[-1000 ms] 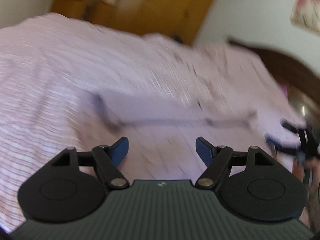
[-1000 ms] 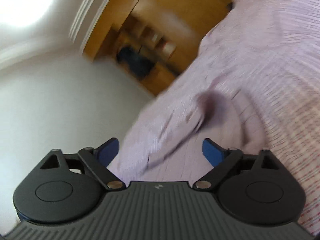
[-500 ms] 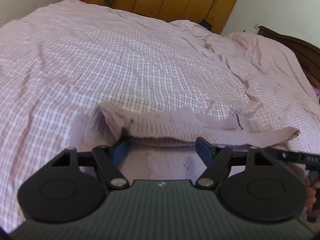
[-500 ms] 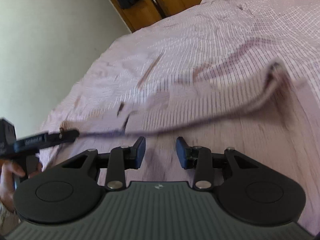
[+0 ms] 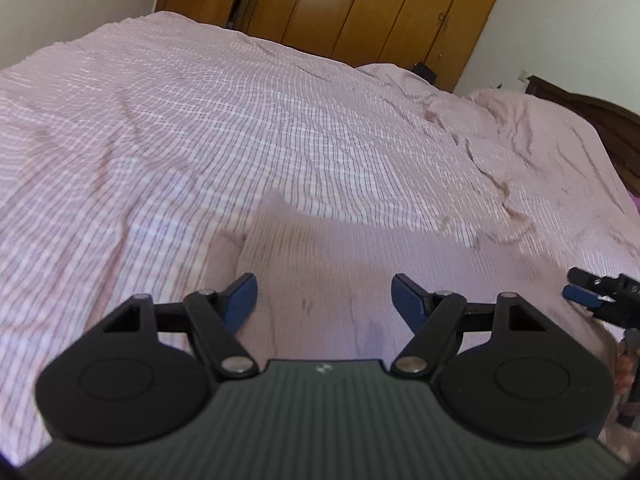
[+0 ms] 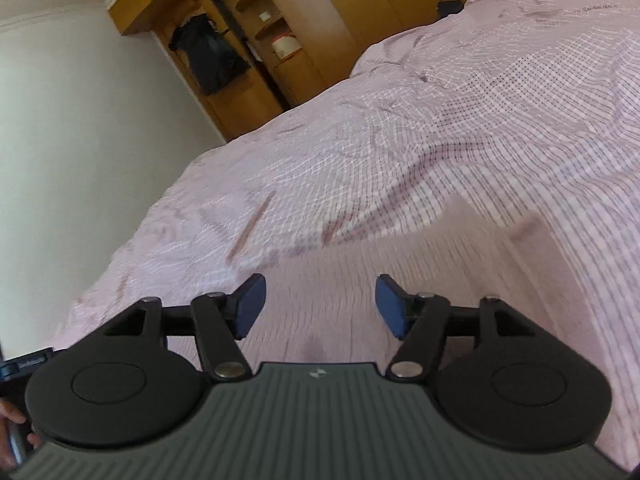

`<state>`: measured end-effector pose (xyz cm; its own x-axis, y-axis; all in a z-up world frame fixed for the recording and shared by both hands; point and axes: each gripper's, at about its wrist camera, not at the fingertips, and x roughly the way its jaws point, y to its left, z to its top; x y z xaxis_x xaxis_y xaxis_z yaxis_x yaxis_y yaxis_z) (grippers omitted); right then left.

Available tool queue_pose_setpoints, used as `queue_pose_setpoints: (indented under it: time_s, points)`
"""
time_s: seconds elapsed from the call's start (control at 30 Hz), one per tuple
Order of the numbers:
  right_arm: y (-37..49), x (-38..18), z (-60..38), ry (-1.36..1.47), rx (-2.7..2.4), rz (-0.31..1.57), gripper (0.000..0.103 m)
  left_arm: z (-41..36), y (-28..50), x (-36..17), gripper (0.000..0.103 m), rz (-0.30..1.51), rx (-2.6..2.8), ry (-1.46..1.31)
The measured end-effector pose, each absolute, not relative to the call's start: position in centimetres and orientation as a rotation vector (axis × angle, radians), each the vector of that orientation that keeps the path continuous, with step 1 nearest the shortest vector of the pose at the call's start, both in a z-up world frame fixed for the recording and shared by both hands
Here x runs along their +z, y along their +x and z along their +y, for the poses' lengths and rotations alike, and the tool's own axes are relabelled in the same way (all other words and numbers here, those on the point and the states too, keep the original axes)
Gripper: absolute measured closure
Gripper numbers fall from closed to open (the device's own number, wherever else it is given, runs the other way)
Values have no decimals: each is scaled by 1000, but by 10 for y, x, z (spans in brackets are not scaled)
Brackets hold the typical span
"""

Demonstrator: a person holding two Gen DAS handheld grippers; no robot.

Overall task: Fold small clothes
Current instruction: 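Grasp the folded end of the cardigan strip with both grippers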

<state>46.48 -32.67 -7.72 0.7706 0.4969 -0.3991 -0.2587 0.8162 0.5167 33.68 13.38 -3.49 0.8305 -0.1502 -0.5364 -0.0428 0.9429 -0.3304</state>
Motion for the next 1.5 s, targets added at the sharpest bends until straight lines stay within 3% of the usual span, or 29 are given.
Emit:
queue_pose_setpoints:
  time_s: [0.47,0.63,1.1,1.23,1.5]
  points:
    - [317,-95,-396,716,390,591,25,131,229,-42,28,652,-24,-538]
    - [290,-119,-428,809,353,594,23,140,203,-59,23,699,-107,-698]
    - [340,-135,-457,861,353,592,23,183,268,-77,22,706,-133,-843]
    - [365,-140,-452,870,396,578,23,182,289,-78,16,713,-177,-828]
    - [368,-151,-459,969,525,594,30,165,262,-80,16,739,-245,-845]
